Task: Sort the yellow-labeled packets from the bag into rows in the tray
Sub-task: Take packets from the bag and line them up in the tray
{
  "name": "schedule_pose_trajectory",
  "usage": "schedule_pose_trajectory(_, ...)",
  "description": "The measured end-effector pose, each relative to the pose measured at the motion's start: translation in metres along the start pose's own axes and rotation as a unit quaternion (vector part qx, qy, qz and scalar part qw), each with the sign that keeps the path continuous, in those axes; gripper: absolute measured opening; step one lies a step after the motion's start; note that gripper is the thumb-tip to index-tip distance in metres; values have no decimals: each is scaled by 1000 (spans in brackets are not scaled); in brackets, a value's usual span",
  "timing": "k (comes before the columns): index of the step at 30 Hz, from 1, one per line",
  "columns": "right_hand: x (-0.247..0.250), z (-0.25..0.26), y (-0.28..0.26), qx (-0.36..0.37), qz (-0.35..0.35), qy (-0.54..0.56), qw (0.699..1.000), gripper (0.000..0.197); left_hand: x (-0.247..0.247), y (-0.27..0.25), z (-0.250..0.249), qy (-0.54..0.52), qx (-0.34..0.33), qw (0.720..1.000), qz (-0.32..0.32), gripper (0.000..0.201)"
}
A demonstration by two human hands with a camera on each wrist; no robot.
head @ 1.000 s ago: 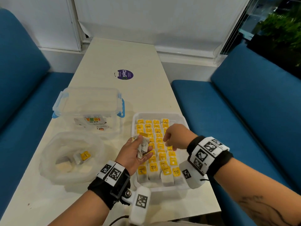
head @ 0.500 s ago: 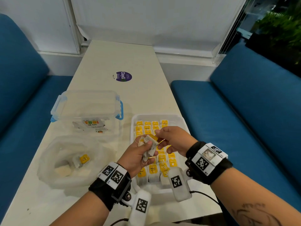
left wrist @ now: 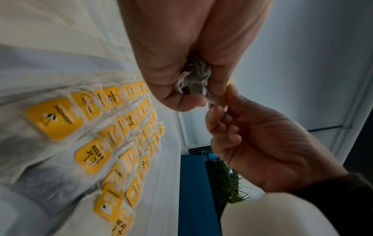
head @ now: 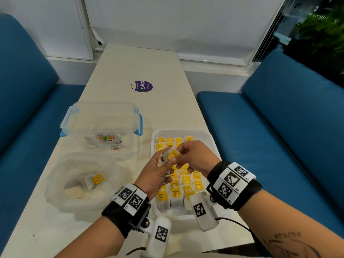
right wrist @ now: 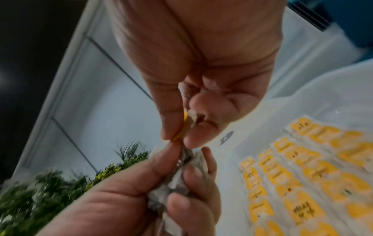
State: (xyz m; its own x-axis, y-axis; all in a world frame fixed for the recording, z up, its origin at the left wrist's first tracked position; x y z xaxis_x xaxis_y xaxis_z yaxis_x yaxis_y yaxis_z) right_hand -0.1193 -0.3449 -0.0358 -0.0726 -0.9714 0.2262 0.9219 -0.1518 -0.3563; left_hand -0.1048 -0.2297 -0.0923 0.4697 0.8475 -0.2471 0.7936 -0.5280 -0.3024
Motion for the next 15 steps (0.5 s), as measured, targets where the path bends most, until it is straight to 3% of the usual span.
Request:
schedule_pose_trajectory(9, 22, 10, 3, 118, -115, -183, 969, 13, 19, 6, 4, -70, 20, 994, -83, 22)
schedule_pose_trajectory(13, 24, -12, 5, 8, 6, -240, 971, 14, 27, 6, 3, -93, 25, 990, -105, 18)
schedule_pose_trajectory(15, 26, -19, 6, -23, 28, -268, 963, 13, 29, 6, 3, -93, 23, 990, -106, 18)
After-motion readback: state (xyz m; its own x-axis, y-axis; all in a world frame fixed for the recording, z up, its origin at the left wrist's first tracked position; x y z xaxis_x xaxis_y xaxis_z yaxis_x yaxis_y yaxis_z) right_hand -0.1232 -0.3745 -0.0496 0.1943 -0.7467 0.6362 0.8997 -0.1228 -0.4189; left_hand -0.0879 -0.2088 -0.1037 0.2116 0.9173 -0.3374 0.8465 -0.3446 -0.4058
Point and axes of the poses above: each hand's wrist, its own y-axis towards the middle knuckle, its own x-axis out of the back of the hand, z = x × y, the point moved 5 cm from there along y, towards the middle knuckle, and after that the axes turned 11 degrees about y, right-handed, at the moved point
